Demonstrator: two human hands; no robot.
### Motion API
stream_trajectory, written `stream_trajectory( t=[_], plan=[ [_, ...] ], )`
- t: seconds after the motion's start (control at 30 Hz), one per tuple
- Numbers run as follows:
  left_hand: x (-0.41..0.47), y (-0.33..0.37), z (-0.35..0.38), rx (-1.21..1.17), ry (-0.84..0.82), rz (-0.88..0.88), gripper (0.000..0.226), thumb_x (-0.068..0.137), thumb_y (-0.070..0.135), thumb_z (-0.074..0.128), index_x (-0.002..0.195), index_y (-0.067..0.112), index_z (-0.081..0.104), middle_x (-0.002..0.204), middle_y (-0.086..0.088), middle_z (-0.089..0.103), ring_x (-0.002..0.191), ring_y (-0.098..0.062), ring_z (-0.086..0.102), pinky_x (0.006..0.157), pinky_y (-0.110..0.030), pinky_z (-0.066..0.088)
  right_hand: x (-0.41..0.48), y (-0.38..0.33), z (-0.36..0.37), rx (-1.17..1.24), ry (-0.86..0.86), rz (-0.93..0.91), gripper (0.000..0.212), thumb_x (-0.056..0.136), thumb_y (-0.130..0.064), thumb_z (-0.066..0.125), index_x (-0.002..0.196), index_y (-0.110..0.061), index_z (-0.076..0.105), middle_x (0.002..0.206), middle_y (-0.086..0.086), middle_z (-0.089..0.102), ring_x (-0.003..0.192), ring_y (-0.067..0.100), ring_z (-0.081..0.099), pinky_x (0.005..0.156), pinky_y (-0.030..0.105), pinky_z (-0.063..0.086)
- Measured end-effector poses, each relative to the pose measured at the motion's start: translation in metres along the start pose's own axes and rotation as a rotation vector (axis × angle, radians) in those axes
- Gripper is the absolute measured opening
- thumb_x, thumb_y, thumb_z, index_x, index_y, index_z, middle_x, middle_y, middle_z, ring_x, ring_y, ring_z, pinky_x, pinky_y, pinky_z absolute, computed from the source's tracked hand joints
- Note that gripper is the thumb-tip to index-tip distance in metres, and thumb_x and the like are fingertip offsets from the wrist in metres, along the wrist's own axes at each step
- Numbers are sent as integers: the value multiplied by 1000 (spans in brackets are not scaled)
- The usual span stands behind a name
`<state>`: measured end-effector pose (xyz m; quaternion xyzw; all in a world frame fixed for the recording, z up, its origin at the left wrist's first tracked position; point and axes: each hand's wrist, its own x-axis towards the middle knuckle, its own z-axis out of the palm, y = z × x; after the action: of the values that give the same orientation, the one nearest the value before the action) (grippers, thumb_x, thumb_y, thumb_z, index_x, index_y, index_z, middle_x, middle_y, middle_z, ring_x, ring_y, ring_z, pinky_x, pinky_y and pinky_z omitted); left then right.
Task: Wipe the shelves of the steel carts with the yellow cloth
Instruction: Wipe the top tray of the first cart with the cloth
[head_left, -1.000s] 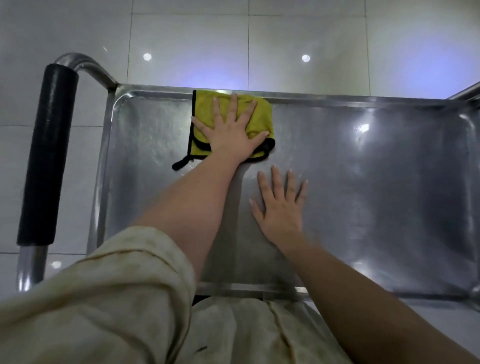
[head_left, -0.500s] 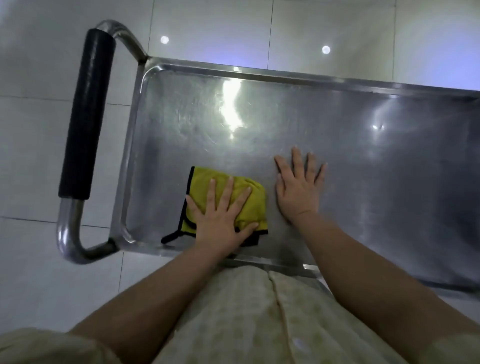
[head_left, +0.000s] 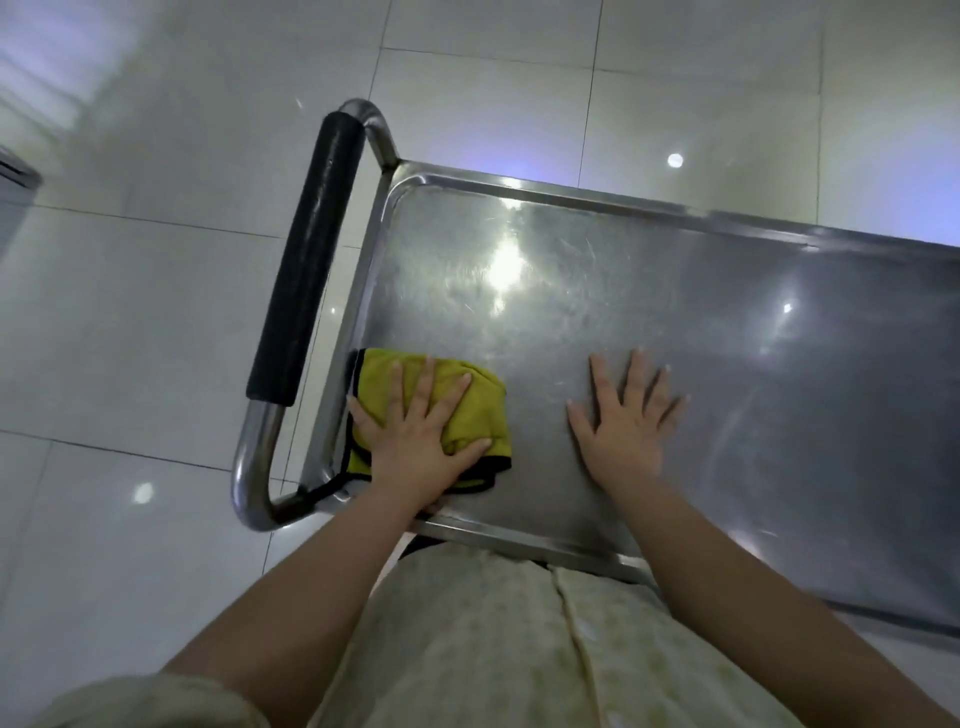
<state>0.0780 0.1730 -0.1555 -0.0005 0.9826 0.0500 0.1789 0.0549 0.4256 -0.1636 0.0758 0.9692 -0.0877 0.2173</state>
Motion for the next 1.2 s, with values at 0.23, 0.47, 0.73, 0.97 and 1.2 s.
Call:
stream_trajectory(
  t=[0.23, 0.47, 0.73, 0.97, 1.2],
  plan=[
    [133, 2, -46, -53, 83, -98, 88, 66, 97, 7, 144, 58, -3, 162, 11, -6, 147, -29, -14, 96, -76, -19, 0, 4, 10, -73, 65, 5, 68, 95, -66, 16, 150, -43, -17, 158, 4, -28, 139, 33, -36, 111, 58, -21],
    [234, 29, -86, -36, -17, 12, 94, 61, 99, 6, 144, 56, -10, 161, 9, -18, 146, -33, -19, 93, -79, -17, 4, 4, 14, -89, 94, 31, 69, 93, -66, 19, 151, -44, -11, 161, 5, -17, 145, 38, -21, 113, 63, -11],
    [177, 18, -60, -58, 51, 30, 89, 67, 96, 11, 144, 57, -7, 162, 11, -5, 147, -31, -12, 98, -79, -8, 2, 2, 8, -85, 59, 31, 69, 94, -67, 17, 149, -44, -18, 161, 5, -22, 143, 36, -27, 113, 61, -15],
    [12, 6, -4, -5, -44, 132, 91, 73, 93, 15, 150, 48, -4, 163, 6, -10, 147, -34, -14, 99, -80, -3, 1, -1, 7, -79, 73, 36, 69, 92, -68, 16, 151, -44, -11, 162, 5, -16, 145, 37, -21, 113, 63, -10],
    [-59, 2, 1, -88, -285, 86, 73, 79, 85, 12, 141, 59, -17, 156, 15, -30, 140, -24, -35, 100, -75, -9, 0, -3, 4, -38, 78, 57, 68, 93, -65, 28, 152, -46, 1, 163, 3, -11, 146, 36, -18, 114, 57, -18]
  ],
)
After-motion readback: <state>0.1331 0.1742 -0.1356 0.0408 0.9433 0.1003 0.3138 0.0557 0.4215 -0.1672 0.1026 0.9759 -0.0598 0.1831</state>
